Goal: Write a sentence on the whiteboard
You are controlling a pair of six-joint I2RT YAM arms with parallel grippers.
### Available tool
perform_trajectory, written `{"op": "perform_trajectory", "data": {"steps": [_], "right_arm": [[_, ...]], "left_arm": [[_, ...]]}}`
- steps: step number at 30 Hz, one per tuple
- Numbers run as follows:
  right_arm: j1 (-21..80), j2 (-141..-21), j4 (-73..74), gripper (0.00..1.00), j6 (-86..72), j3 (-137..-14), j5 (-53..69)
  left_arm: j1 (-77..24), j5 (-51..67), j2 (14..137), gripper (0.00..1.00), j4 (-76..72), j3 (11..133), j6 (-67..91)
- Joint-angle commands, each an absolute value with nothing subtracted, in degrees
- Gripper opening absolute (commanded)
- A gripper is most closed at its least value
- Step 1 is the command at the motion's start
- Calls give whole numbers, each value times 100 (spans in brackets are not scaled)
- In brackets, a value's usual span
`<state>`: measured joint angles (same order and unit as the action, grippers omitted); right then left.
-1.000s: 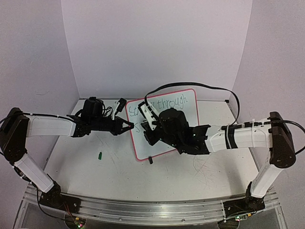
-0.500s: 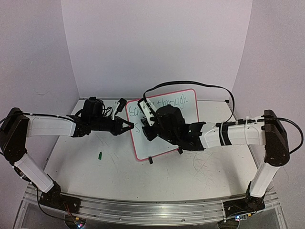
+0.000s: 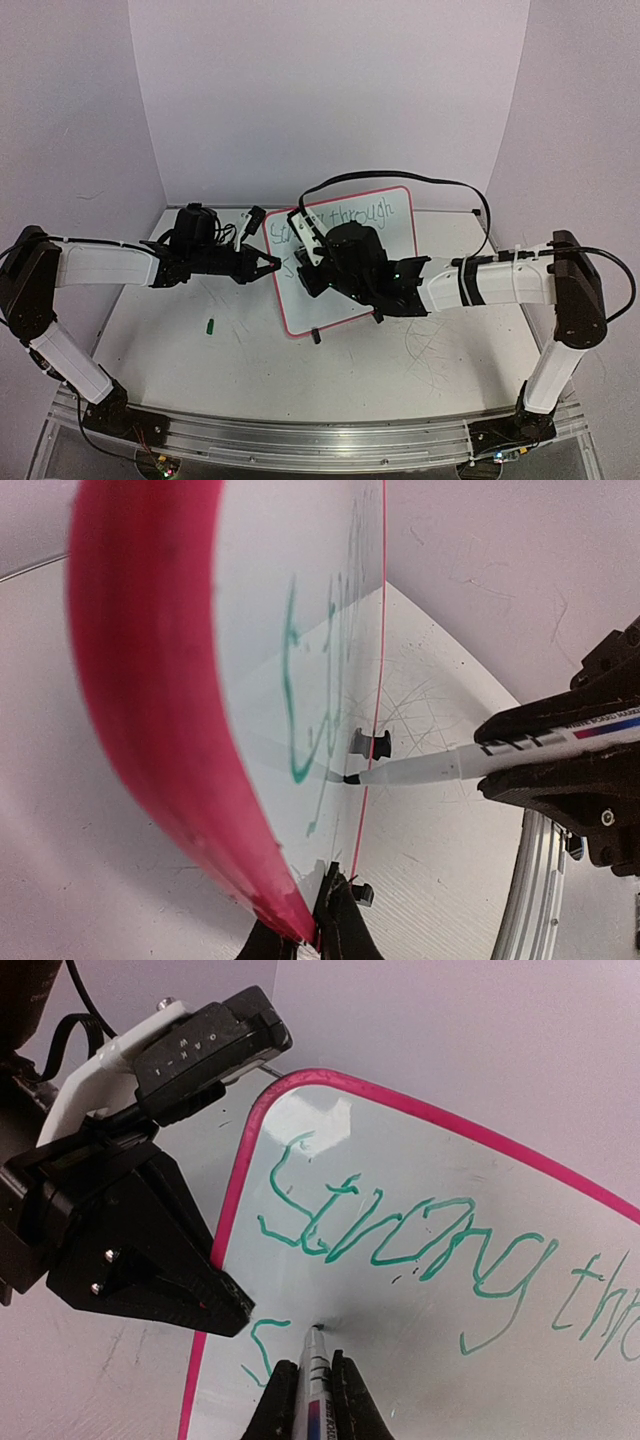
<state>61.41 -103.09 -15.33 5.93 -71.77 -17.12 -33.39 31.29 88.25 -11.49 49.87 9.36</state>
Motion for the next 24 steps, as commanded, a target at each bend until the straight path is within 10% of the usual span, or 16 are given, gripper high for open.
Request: {"op": "perform_trajectory", "data": {"steps": [1,24], "right_arm": [[6135,-10342,-1553,0,505,-7255,-1805],[6218,-10290,-1353,0,184,-6857,-1640]], "left_arm": [[-3234,1925,8829,0,-827,4998,369],[-3234,1916,8833,0,-817,4997,361]]}}
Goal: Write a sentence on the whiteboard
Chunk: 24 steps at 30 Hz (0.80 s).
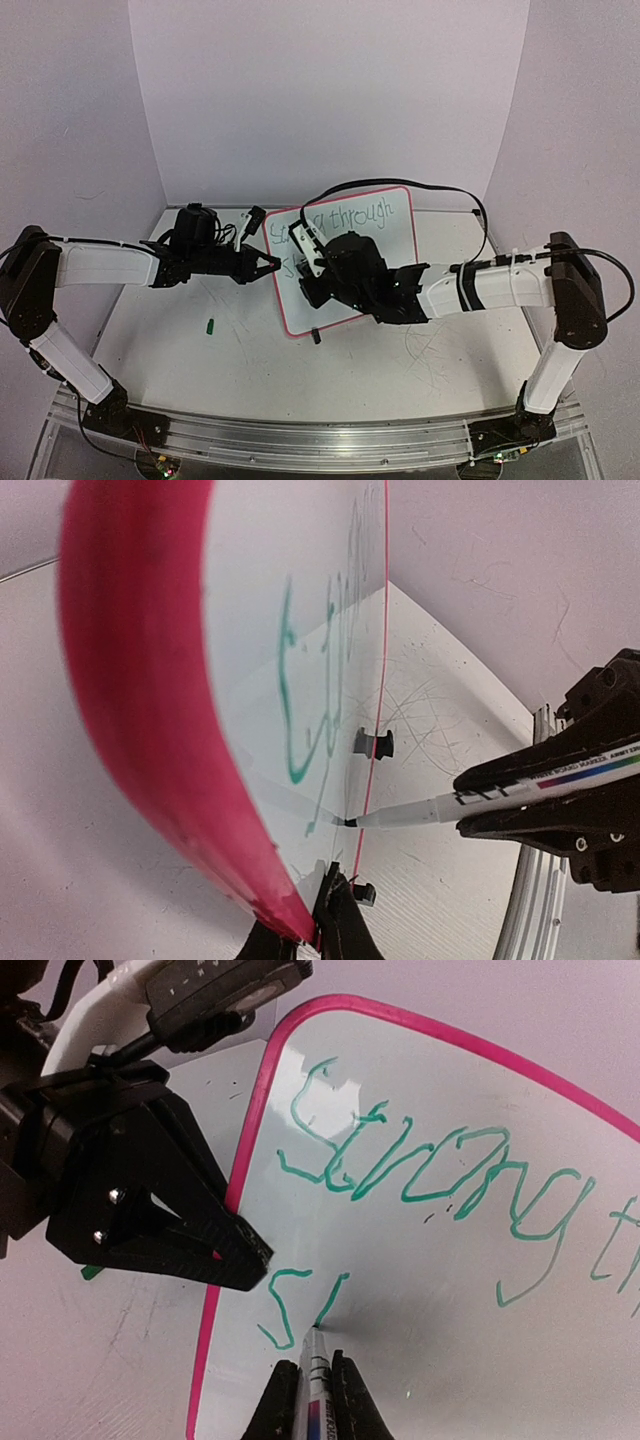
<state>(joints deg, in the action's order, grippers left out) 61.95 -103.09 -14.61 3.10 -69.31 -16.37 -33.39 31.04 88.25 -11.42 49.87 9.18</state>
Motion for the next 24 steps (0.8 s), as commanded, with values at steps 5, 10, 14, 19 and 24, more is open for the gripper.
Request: {"op": "perform_trajectory", "data": {"steps": [5,10,14,19,24], "right_arm": [[6235,-10252,-1297,0,141,-6791,-1656],[6239,-10163,-1274,0,156,-6753,-2048],[6236,-9906,-1662,0,247,-6646,-2206],[6239,-9797,-2009,0,332,-6678,-1785],[6236,-10162,-1921,0,337,-6992,-1466]], "left_arm": [[-3233,1918,8833,0,-817,4986,360],[-3234,1924,8833,0,-817,4988,360],[-3234,1924,8847,0,-817,4983,360],[-3234,1918,8845,0,-817,4982,363],[-3234,1932,8842,0,-817,4996,360]]}}
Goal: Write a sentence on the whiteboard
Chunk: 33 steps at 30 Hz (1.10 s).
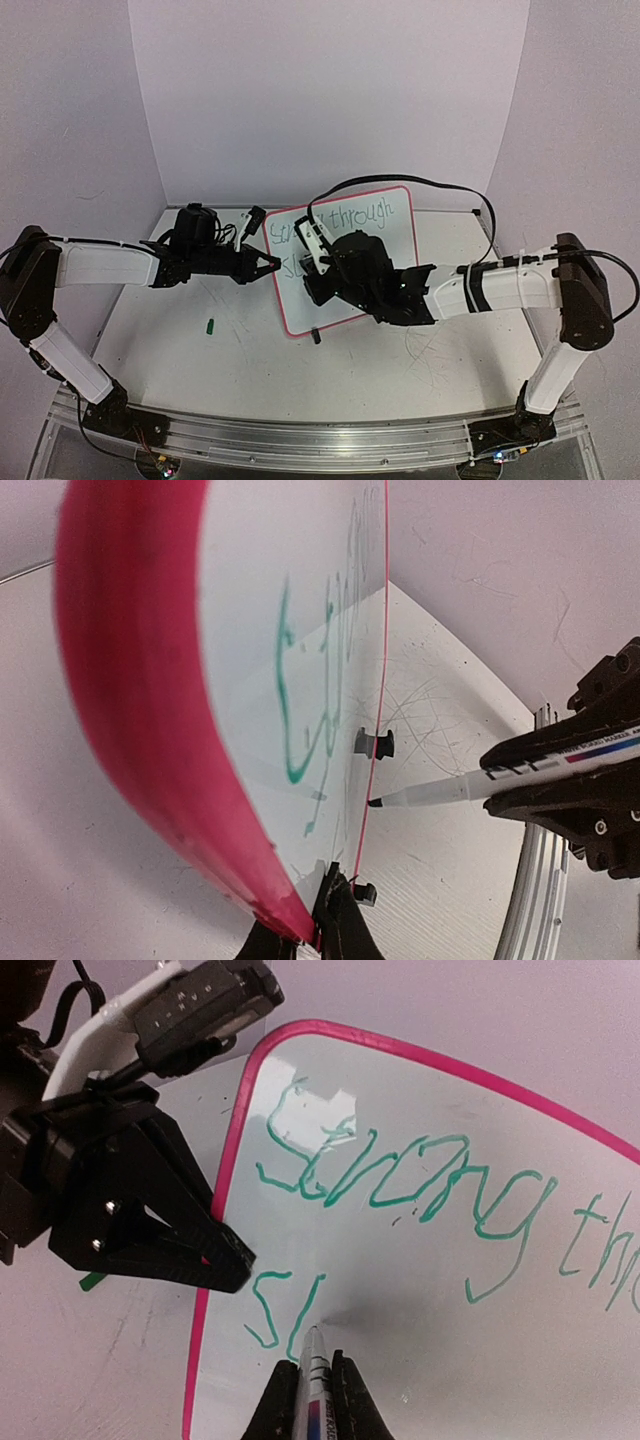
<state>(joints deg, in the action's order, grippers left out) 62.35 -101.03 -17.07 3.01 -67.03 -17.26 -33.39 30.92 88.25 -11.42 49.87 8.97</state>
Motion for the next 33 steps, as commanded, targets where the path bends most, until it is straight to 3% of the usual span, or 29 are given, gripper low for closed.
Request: {"op": "perform_trajectory", "data": {"steps": [1,27,31,33], "right_arm": [[6233,-10193,-1917,0,319,-7019,-1443],[6225,-10459,-1525,0,261,-7292,-2241],[6255,-10040,-1550,0,150,-7065,-2635],[6239,-9559,-1882,0,60,-6681,-2099]], "left_arm": [[-3234,1933,8837,0,-817,4999,361],[-3234,1942,8828,0,-809,5007,361],[-3233,1930,8825,0,-805,5012,360],[-3234,1923,8830,0,-800,5006,360]]}}
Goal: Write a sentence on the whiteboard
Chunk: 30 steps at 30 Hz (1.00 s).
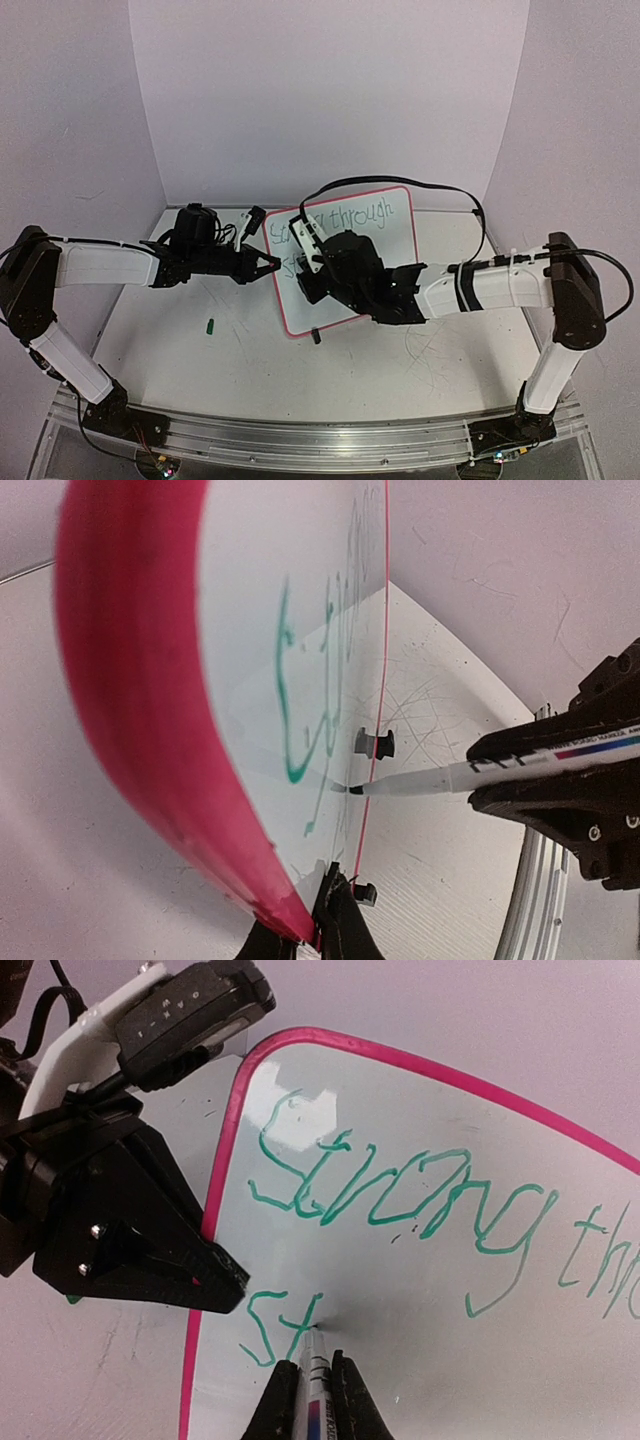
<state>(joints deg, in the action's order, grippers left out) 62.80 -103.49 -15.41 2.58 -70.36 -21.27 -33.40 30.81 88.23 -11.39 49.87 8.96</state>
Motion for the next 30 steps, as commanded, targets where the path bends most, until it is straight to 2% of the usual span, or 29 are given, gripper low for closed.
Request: {"op": "perform_trajectory", "data": {"steps": [1,4,11,30], "right_arm": [[6209,-9302,-2157,0,55,-6432,-1635],[6129,-8885,-2565,0,283,-6087,-506],[6036,-9235,-2196,0,819,-6367,-370],[6073,-9738,-1803,0,844,-6703,-591]], "left_arm": [[-3234,1921,8838,0,-800,5006,359],[-3232,1916,8869,0,-800,5018,352],[-3230,1903,8775,0,-800,5011,344],[-3233,1863,8852,0,-791,5021,326]]}}
